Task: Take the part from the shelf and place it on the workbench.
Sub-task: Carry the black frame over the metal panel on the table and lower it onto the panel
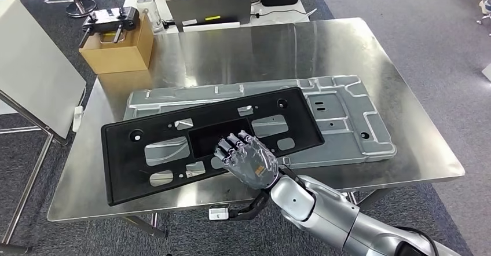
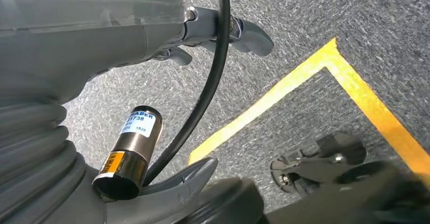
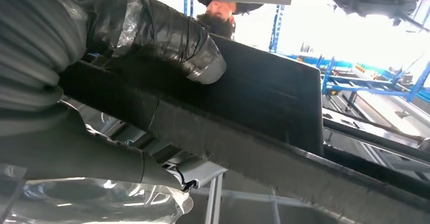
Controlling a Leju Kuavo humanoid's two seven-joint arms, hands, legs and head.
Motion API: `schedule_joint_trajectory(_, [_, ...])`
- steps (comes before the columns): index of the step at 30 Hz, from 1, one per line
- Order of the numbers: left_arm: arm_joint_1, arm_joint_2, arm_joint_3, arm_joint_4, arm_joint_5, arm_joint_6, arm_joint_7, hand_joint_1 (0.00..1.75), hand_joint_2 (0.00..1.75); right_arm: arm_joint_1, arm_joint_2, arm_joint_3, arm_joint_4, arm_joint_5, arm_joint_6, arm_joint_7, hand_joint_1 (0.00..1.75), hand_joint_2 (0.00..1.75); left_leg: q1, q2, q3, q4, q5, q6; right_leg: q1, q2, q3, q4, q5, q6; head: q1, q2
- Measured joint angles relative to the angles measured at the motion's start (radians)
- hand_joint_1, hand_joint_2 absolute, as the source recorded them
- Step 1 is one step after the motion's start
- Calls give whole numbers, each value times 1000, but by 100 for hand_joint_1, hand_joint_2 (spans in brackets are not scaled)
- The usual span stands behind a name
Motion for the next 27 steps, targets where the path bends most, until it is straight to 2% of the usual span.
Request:
schedule_joint_trajectory(1, [2, 0, 0, 0, 0, 0, 0, 0, 175, 3, 0, 0, 0, 0, 0, -1, 175, 175, 1, 0, -29, 39, -2, -2, 0, 0, 5, 0, -5, 0, 0, 0])
schedule_joint_trajectory(2, [3, 0, 0, 0, 0, 0, 0, 0, 175, 6, 0, 0, 0, 0, 0, -2, 175, 175, 1, 0, -40, 39, 18, -2, 0, 0, 12, 1, -10, 1, 0, 0])
schedule_joint_trajectory(3, [4, 1, 0, 0, 0, 0, 0, 0, 175, 8, 0, 0, 0, 0, 0, -2, 175, 175, 1, 0, -31, -1, 58, 0, 0, 1, 21, 1, -16, 2, 0, 0])
schedule_joint_trajectory(4, [5, 2, 0, 0, 0, 0, 0, 0, 175, 9, 1, 0, 0, 0, 0, -2, 175, 175, 1, 0, -6, -71, 107, 3, 0, 1, 31, 1, -23, 4, 0, 0])
schedule_joint_trajectory(5, [5, 2, 0, 0, 0, 0, 0, 0, 175, 9, 1, -1, 0, 0, 0, -2, 175, 175, 0, 1, 22, -140, 142, 8, 1, 1, 39, 0, -29, 6, 0, 0])
schedule_joint_trajectory(6, [4, 3, 0, 0, 0, 0, 0, 0, 175, 9, 2, -2, 0, 0, 0, -3, 175, 175, -3, 1, 45, -196, 164, 12, 2, 2, 44, 0, -34, 10, 0, 0])
schedule_joint_trajectory(7, [3, 3, 0, 0, 0, 0, 0, 0, 175, 9, 3, -4, 0, 0, 0, -5, 175, 175, -6, 1, 58, -228, 172, 17, 3, 2, 45, -1, -37, 15, 0, 0])
schedule_joint_trajectory(9, [3, 3, 0, 0, 0, -1, 0, 0, 175, 9, 5, -6, 0, 0, 0, -12, 175, 175, -11, 0, 64, -242, 166, 26, 3, 3, 46, -6, -40, 27, 0, 0])
schedule_joint_trajectory(11, [4, 2, 0, 0, -1, -1, 0, 0, 175, 10, 6, -10, -2, 0, 0, -16, 175, 175, -5, 0, 74, -252, 166, 38, 5, 1, 48, -2, -49, 38, 0, 0])
schedule_joint_trajectory(12, [4, 2, 0, 0, -3, -1, 0, 0, 175, 9, 7, -14, -3, 0, 0, -18, 175, 175, -2, 0, 81, -259, 166, 44, 7, 0, 39, 22, -62, 42, 1, 0])
schedule_joint_trajectory(13, [4, 2, 0, 0, -4, -1, 0, 0, 175, 9, 7, -18, -3, 0, 0, -18, 175, 175, 0, 0, 88, -264, 164, 50, 8, -2, 14, 71, -84, 44, 2, 0])
schedule_joint_trajectory(15, [3, 3, 0, 0, -6, -1, 0, 0, 175, 11, 7, -24, -3, 0, 0, -19, 175, 175, -2, 0, 96, -264, 156, 57, 7, -1, -70, 214, -133, 46, 3, 0])
schedule_joint_trajectory(16, [3, 3, 0, 0, -6, -1, 0, 0, 175, 14, 6, -25, -2, 0, 0, -19, 175, 175, -3, 0, 101, -264, 151, 59, 6, -1, -110, 271, -144, 47, 3, 0])
schedule_joint_trajectory(17, [4, 3, 0, 0, -6, -1, 0, 0, 175, 18, 6, -25, -2, 0, 0, -20, 175, 175, -3, -1, 107, -263, 145, 59, 6, -1, -134, 293, -133, 47, 3, 0])
schedule_joint_trajectory(18, [5, 3, 0, 0, -6, -1, 0, 0, 175, 20, 6, -25, -1, 0, 0, -20, 175, 175, -4, -2, 115, -262, 138, 58, 6, -1, -137, 274, -100, 47, 3, 0])
schedule_joint_trajectory(20, [7, 2, 0, 0, -7, -1, 0, 0, 175, 22, 6, -27, -1, 0, 0, -20, 175, 175, -4, -4, 131, -259, 122, 54, 6, -2, -95, 143, -5, 41, 3, 0])
schedule_joint_trajectory(21, [6, 2, 0, 0, -7, -1, 0, 0, 175, 21, 6, -29, -1, 0, 0, -20, 175, 175, -5, -4, 137, -256, 114, 50, 8, -2, -67, 74, 26, 36, 3, 0])
schedule_joint_trajectory(22, [6, 2, 0, 0, -7, -1, 0, 0, 175, 20, 6, -30, -1, 0, 0, -20, 175, 175, -7, -5, 140, -255, 107, 45, 10, -1, -48, 28, 41, 31, 3, 0])
schedule_joint_trajectory(23, [5, 2, 0, 0, -7, -1, 0, 0, 175, 20, 6, -31, -1, 0, 0, -19, 175, 175, -8, -5, 140, -255, 102, 41, 11, 0, -38, 6, 39, 27, 3, 0])
schedule_joint_trajectory(26, [4, 3, 0, 0, -8, -1, 0, 0, 175, 21, 7, -33, -3, 0, 0, -19, 175, 175, -9, -3, 146, -252, 89, 25, 8, 3, -28, -2, 28, 12, 2, 0])
schedule_joint_trajectory(27, [4, 3, 0, 0, -8, -1, 0, 0, 175, 21, 8, -35, -4, 0, 0, -19, 175, 175, -9, -2, 139, -229, 76, 19, 5, 3, -20, -6, 25, 6, 1, 0])
